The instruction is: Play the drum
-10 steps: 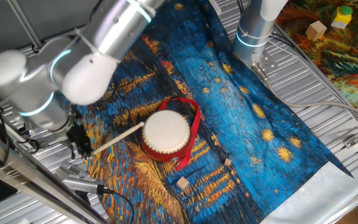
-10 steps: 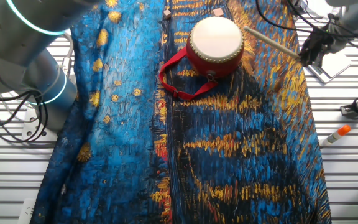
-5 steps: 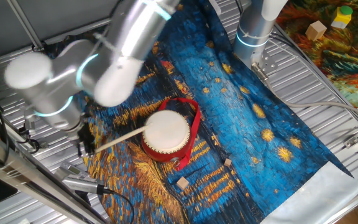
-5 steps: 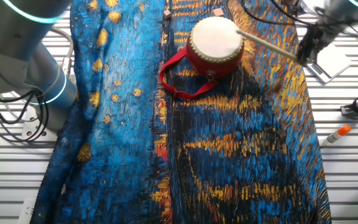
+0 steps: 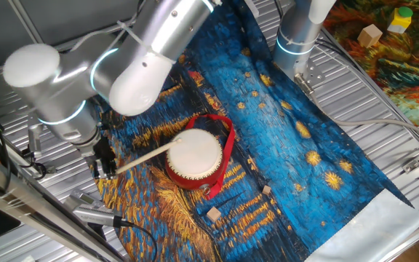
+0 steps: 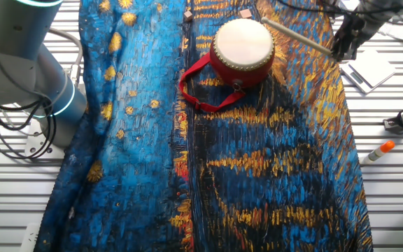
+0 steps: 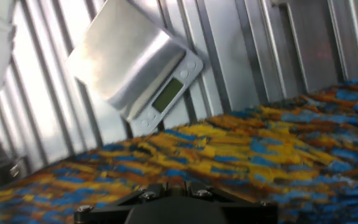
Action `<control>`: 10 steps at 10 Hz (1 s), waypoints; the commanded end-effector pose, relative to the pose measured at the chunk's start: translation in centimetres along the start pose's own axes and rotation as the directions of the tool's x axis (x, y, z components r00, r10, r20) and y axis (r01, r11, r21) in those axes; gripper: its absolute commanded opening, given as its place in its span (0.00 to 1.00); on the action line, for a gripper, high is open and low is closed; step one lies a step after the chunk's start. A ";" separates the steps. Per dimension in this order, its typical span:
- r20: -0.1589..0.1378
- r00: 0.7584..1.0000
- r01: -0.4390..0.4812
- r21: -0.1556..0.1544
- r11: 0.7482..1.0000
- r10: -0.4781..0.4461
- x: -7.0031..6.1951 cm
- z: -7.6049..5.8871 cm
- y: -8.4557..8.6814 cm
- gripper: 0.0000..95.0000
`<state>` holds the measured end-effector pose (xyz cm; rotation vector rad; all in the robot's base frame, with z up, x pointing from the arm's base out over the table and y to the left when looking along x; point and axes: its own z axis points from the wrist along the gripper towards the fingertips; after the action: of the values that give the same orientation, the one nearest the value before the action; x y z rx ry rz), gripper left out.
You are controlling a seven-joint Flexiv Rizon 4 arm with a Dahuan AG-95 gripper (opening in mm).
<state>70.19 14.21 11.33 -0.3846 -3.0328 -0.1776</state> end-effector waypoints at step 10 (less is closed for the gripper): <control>0.036 0.999 -0.003 0.040 0.999 0.002 1.0 4.0 -0.8 0.00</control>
<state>68.51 14.04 7.51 -0.3940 -3.0731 -0.1089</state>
